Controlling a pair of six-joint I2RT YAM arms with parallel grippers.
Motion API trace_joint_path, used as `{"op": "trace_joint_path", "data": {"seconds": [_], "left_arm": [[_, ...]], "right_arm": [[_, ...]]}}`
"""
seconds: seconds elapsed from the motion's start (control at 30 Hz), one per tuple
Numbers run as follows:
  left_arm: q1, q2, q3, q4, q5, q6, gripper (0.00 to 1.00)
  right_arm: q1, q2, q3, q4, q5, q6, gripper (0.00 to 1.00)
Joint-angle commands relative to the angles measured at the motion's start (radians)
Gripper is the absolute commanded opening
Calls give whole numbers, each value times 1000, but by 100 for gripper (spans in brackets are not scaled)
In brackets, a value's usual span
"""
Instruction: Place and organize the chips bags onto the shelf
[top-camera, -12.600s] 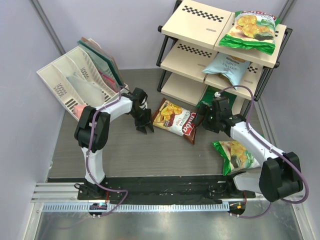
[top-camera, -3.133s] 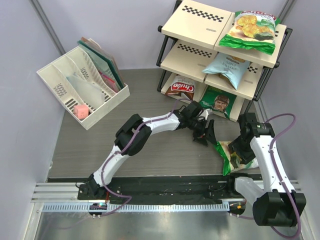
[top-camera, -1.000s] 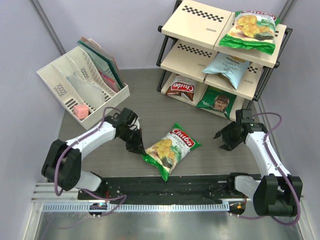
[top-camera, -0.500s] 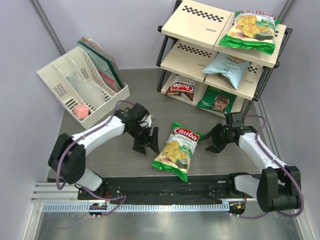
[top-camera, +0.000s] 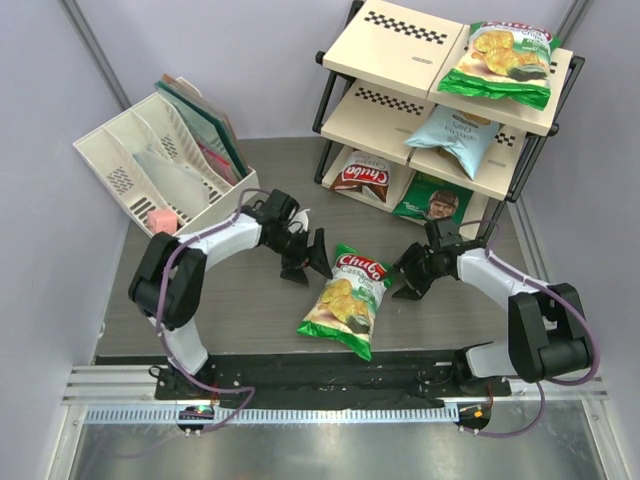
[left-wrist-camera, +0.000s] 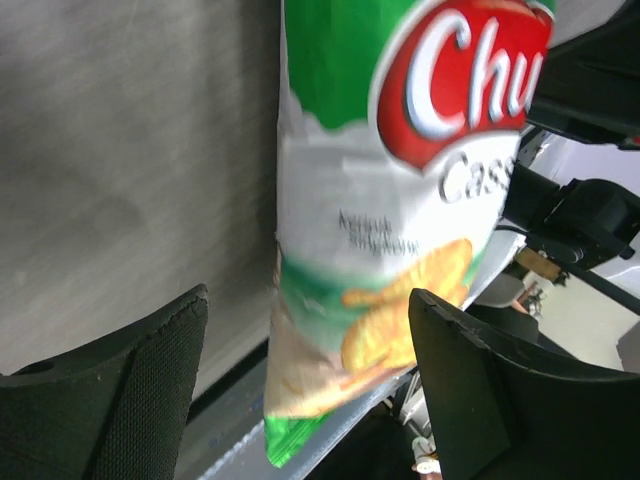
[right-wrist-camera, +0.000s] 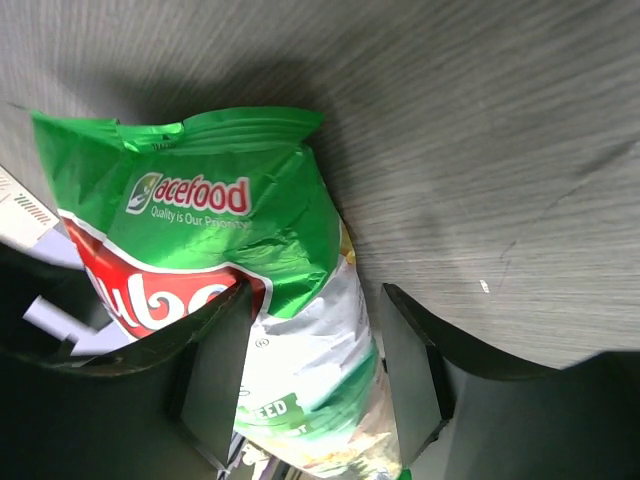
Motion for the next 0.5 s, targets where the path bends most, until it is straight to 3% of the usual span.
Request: {"op": "trace_joint_path", "data": {"seconds": [0.0,0.27,0.47], "left_arm": [[-4,70,44,159,149,-6,80],[-20,151,17,311,290,-107,81],[-109,206,-37,507,356,-245,81]], "right_arm": [[6,16,56,13,-1,-19,59],[8,51,76,-4,11,-36,59],[20,69,71,8,17,-22,59]]}}
